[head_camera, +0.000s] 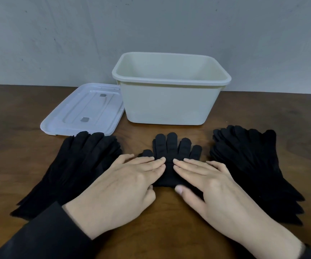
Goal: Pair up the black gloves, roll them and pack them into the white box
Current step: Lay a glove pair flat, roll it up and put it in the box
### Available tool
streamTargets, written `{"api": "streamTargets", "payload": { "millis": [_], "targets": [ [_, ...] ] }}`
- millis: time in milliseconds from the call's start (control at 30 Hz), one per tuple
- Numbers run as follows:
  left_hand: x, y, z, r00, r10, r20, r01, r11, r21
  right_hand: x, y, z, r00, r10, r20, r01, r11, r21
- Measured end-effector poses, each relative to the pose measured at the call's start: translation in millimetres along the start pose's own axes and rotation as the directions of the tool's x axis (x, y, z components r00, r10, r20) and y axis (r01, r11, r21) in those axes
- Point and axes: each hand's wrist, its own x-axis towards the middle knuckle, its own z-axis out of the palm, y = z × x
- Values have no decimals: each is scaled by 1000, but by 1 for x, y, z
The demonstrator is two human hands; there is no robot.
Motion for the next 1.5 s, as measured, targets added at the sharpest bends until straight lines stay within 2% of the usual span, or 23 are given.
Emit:
{"api": "streamTargets", "payload": {
  "millis": [67, 233, 333, 433, 533, 633, 700, 800, 1000, 1133, 1200, 1300, 1400, 1500],
  "targets": [
    [0, -3, 2, 1000, 7, 9, -7, 1000, -19, -1, 5, 1, 998, 15, 57, -16, 1000, 3],
    [5, -2, 1, 996, -39, -75, 32, 996, -89, 3, -3, 1, 996, 57, -67, -52, 997, 62],
    [2, 2, -4, 988, -83, -133, 53, 975, -216, 1, -3, -3, 992, 103, -67, -87, 975, 205],
    [-1, 3, -6, 980, -161, -116, 110, 926, -361, 2, -4, -3, 986, 162, -48, -139, 938, 317],
    [-1, 5, -9, 968, -234, -89, 155, 841, -519, 3, -6, -5, 979, 180, -96, -122, 895, 430],
    [1, 7, -5, 944, -303, -133, 167, 784, -598, 4, -7, -7, 956, 273, -106, -164, 800, 577],
    [2, 6, -2, 919, -358, -165, 193, 773, -604, 5, -6, -4, 936, 336, -104, -204, 761, 616],
    [4, 5, 0, 909, -380, -173, 245, 821, -516, 8, -5, -2, 933, 330, -143, -213, 828, 519],
    [7, 2, -1, 950, -274, -147, 239, 946, -219, 8, -3, 5, 940, 197, -278, -152, 973, 175],
    [1, 2, -8, 932, -212, -295, 145, 962, -231, 8, 0, 8, 942, 92, -324, -81, 996, 48],
    [-1, 8, -10, 955, -113, -273, 56, 976, -209, 8, -1, 8, 953, 44, -301, -43, 999, 9],
    [2, 15, -3, 991, 4, -135, -14, 997, -71, 2, -2, 0, 984, 14, -179, -11, 1000, 18],
    [5, 12, 6, 993, -26, -118, 17, 997, -79, -2, 0, -4, 998, -3, -68, 3, 1000, 4],
    [5, 12, 2, 987, -58, -151, 35, 988, -148, -2, -1, -3, 997, -3, -83, 2, 1000, -11]
  ]
}}
